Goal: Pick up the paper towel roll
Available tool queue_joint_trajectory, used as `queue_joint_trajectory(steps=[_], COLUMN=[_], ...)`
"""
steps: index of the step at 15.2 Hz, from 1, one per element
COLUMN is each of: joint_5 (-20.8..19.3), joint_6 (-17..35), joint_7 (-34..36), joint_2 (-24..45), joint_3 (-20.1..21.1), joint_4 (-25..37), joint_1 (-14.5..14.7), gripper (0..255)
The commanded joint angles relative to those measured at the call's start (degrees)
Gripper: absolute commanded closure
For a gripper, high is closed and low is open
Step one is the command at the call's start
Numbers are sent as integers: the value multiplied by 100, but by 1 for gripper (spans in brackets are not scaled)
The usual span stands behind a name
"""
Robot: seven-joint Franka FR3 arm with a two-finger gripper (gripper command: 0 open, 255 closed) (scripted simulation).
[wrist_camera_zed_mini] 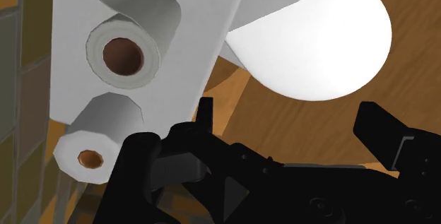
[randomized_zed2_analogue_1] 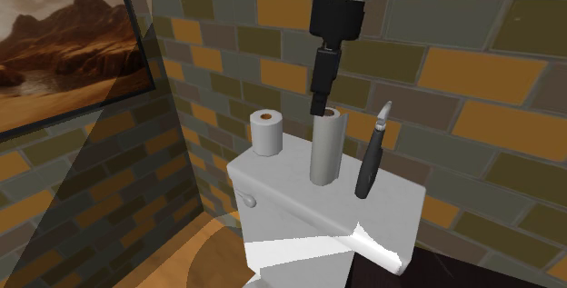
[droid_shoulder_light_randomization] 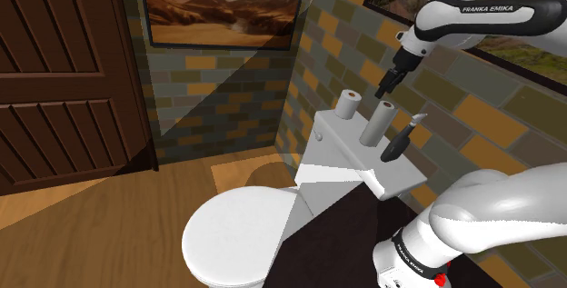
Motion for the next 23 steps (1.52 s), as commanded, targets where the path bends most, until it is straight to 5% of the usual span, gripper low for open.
queue_joint_trajectory(steps=[1, 8, 18, 19, 23], joint_5=[31, 583, 855, 846, 846], joint_6=[235, 817, 1431, 1423, 1418], joint_7=[-290, -1386, -1677, -1668, -1669], joint_2=[344, 1721, 2126, 2114, 2114], joint_3=[-270, -1124, -1252, -1249, -1249], joint_4=[114, 802, 515, 513, 518], joint_1=[-14, 27, 36, 36, 36], gripper=[0, 0, 0, 255, 255])
